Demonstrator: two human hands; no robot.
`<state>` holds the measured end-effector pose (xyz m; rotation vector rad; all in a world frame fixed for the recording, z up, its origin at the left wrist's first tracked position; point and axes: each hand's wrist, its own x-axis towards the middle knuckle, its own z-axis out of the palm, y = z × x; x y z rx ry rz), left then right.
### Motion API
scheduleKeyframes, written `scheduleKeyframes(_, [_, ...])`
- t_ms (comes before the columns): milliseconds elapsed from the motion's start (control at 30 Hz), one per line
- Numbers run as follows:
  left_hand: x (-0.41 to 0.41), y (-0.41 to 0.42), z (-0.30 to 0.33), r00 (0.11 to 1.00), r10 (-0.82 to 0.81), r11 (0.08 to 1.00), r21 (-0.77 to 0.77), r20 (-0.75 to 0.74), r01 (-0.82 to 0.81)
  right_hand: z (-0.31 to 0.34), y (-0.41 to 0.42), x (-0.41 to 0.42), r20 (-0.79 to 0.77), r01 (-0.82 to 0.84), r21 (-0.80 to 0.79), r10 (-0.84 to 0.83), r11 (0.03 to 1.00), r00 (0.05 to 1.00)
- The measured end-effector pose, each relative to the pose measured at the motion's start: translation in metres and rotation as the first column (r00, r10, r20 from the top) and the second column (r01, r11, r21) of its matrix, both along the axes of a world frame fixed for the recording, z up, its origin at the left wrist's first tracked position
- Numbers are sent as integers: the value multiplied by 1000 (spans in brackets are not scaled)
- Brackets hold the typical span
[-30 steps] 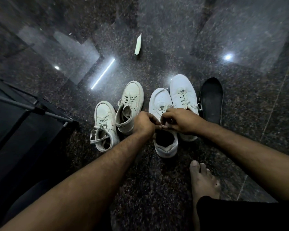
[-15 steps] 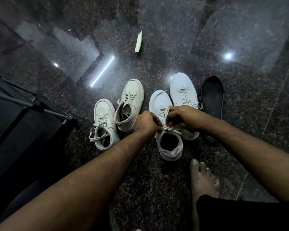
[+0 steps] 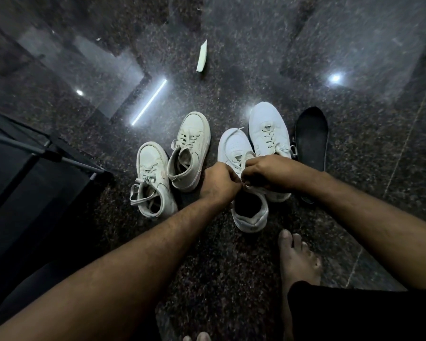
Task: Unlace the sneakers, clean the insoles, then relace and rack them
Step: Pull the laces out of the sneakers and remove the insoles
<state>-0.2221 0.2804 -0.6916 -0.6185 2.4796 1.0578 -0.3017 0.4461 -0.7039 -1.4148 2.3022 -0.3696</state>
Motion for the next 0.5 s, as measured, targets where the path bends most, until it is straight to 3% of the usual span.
scheduleKeyframes(300, [2, 8, -3, 1000, 21, 1000, 21, 6, -21, -11, 5, 2, 84, -2, -25, 4, 1000, 996])
scheduleKeyframes(500, [1, 10, -10, 1000, 4, 1000, -29, 10, -4, -19, 6, 13, -59, 22, -106, -29, 994, 998])
